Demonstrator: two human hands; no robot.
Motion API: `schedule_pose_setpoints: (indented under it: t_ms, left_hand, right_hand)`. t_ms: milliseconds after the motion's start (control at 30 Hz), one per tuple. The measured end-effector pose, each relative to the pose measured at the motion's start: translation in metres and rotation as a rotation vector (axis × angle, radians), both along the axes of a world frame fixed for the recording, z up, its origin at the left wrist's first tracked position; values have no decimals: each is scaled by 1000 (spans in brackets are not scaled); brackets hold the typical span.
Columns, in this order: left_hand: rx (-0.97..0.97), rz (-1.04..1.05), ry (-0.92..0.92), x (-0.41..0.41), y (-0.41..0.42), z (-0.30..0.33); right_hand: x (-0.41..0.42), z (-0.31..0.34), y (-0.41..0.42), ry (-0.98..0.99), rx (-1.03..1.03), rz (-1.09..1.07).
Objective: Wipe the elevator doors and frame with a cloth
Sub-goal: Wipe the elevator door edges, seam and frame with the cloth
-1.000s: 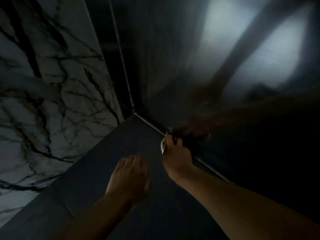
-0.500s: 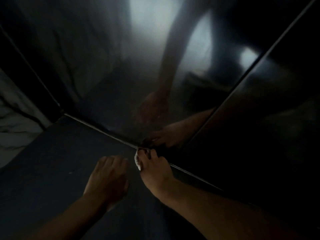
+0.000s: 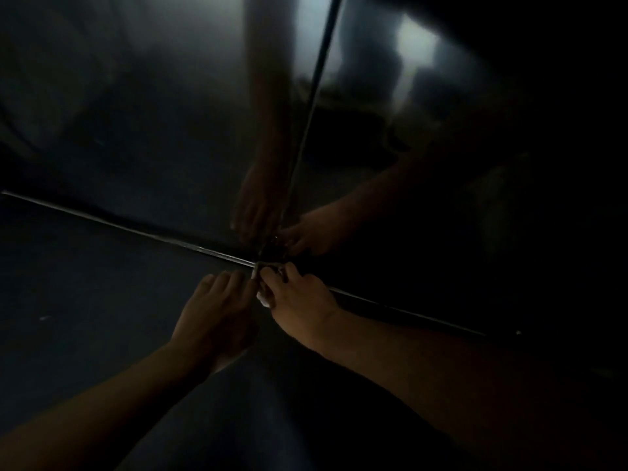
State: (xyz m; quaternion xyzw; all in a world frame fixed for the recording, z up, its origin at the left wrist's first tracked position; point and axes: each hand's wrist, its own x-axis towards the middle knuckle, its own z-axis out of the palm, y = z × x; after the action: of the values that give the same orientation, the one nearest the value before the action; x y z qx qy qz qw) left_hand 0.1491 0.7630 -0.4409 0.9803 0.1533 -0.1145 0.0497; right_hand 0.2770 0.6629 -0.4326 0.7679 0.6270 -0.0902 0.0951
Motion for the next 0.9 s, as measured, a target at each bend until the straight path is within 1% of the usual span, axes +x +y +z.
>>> schedule_pose_setpoints:
  t_ms: [167, 300, 367, 467, 567, 667, 700, 833, 900]
  left_hand:
    - [-44, -40, -27, 19, -15, 2]
    - [-93, -106, -64, 34, -32, 7]
    - [-85, -153, -71, 44, -43, 9]
    - [-37, -210, -53, 56, -58, 11]
    - [-57, -260, -63, 67, -74, 10]
    - [-53, -313, -46, 75, -86, 6]
    - [-56, -319, -39, 77, -90, 5]
    - [-46, -335, -32, 83, -96, 4]
    - [-49, -349, -62, 83, -97, 4]
  right_hand:
    - [21, 0, -42, -34, -59, -44]
    - [41, 9, -88, -210, -59, 28]
    - [54, 14, -114, -235, -45, 58]
    - [75, 12, -156, -325, -16, 105]
    - [92, 12, -194, -387, -23, 129]
    - [101, 17, -218, -449, -105, 72]
    - [104, 17, -225, -463, -93, 48]
    - [115, 20, -251, -413, -68, -40]
    - [121, 21, -261, -456, -56, -31]
